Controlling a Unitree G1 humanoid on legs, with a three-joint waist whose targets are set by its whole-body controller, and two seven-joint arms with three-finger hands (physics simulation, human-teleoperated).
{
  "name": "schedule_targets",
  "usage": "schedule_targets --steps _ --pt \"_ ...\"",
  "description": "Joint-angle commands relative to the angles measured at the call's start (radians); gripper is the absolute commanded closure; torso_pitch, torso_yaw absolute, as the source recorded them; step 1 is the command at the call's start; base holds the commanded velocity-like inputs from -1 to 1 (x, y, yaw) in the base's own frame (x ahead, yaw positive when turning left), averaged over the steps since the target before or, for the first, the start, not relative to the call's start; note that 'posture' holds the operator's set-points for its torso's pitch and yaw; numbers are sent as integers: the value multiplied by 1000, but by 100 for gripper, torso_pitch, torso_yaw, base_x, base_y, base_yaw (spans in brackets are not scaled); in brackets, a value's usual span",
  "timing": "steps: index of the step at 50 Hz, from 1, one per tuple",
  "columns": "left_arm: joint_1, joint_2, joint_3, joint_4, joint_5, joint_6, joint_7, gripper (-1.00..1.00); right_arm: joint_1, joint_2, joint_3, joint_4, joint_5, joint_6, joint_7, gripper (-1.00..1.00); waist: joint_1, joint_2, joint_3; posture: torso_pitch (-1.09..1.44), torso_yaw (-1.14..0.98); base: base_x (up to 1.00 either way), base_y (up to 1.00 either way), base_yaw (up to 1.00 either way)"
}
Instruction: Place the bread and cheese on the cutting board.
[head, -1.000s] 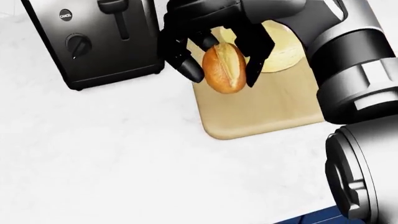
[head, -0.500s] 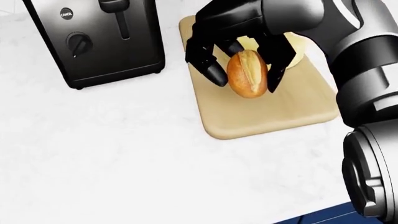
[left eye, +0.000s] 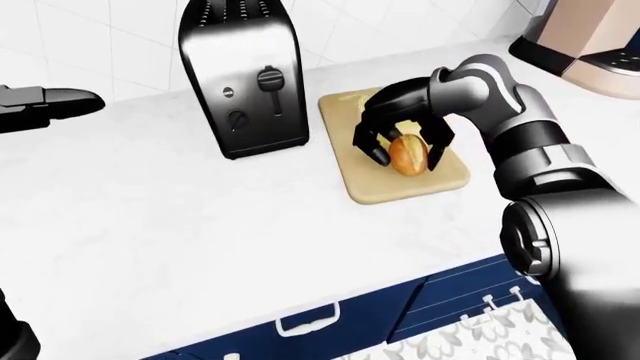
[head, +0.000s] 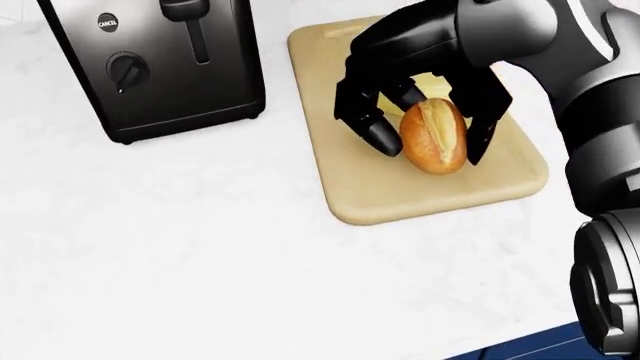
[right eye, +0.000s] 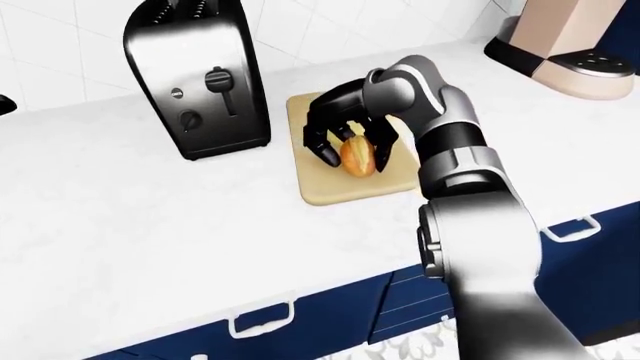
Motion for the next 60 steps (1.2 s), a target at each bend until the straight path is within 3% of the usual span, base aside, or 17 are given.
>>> schedule_targets --steps 1,16,21,27,38,44,48,60 --pt "-24 22 17 -24 2 -24 4 -100 -40 -11 -15 -39 36 1 7 100 0 4 -30 0 0 0 0 0" --pt "-25 22 14 -21 3 -26 3 -100 -8 -24 -14 -64 65 7 50 100 0 4 -31 0 0 0 0 0" --pt "-23 22 16 -22 3 -26 2 -100 -11 -24 -16 -65 74 6 69 36 -1 4 -31 0 0 0 0 0" --pt "-23 21 14 -22 5 -27 1 -100 -16 -27 -16 -64 82 2 90 6 -1 5 -30 0 0 0 0 0" --pt "-28 26 17 -20 2 -23 2 -100 -31 -29 -18 -62 101 -1 135 -13 -2 5 -31 0 0 0 0 0" --pt "-27 28 19 -22 -2 -22 4 -100 -33 -25 -21 -66 115 -2 156 -73 -3 6 -30 0 0 0 0 0" --pt "-26 27 17 -21 -1 -24 5 -100 -30 -27 -21 -69 122 -6 167 -100 -3 6 -30 0 0 0 0 0" --pt "-27 28 17 -21 -2 -23 4 -100 -79 -40 -23 -58 142 -17 225 -100 -4 8 -29 0 0 0 0 0"
